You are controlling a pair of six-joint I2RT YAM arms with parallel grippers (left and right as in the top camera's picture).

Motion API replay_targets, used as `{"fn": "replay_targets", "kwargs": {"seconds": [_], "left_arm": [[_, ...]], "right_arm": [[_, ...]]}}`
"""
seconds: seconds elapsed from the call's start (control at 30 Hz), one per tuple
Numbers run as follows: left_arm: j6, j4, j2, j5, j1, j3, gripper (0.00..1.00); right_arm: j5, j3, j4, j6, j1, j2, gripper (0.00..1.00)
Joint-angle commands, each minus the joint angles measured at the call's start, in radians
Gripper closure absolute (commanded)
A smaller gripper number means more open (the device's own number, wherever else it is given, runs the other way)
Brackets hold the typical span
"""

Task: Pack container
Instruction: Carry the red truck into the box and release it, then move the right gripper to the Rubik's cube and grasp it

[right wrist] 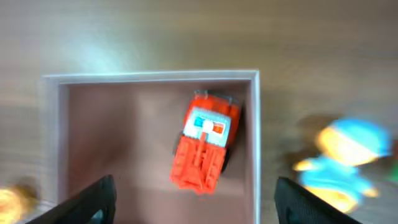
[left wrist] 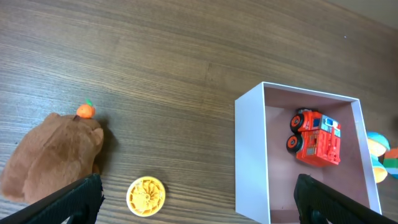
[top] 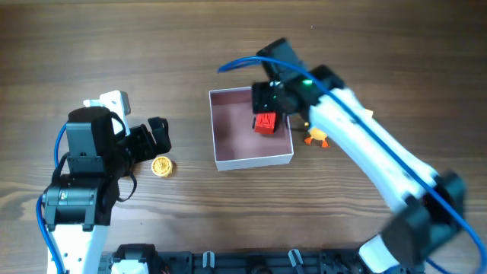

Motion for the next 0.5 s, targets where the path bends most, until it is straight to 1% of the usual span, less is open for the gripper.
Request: {"fn": "replay_targets", "kwargs": {"seconds": [0.0,0.03,0.07,0.13,0.2,0.3,0.4,0.47], "left_arm": [[-0.008,0.0,-0.001,0.012,-0.006,0.021,0.0],[-0.008,0.0,0.0,0.012,-0.006,0.021,0.0],[-0.008,0.0,0.0,0.012,-0.006,0.021,0.0],[-0.008,0.0,-0.001,0.012,-0.006,0.021,0.0],[-0.008,0.0,-0.001,0.012,-0.006,0.021,0.0],[-0.008,0.0,-0.001,0.012,-0.006,0.021,0.0],[-0.008,0.0,0.0,0.012,-0.006,0.021,0.0],[-0.008,0.0,0.0,0.012,-0.006,0.021,0.0]], "right_arm": [[0.212,0.071,-0.081,0.085,-0.061,-0.222,0.12],[0.211,0.071,-0.121,0.103,-0.135,-0.283,0.08],[0.199,0.071,-0.154,0.101,-0.197,-0.301,0.06],[0.147,0.063,-0.211,0.071,-0.314,-0.291,0.03],[0.092,0.027,-0.222,0.043,-0.399,-0.261,0.02],[0.053,-0.084,-0.2,0.079,-0.508,-0.159,0.01],[-0.041,-0.172,-0.126,0.04,-0.565,-0.03,0.0],[-0.081,-0.198,-0.095,0.025,-0.581,0.062,0.0]]}}
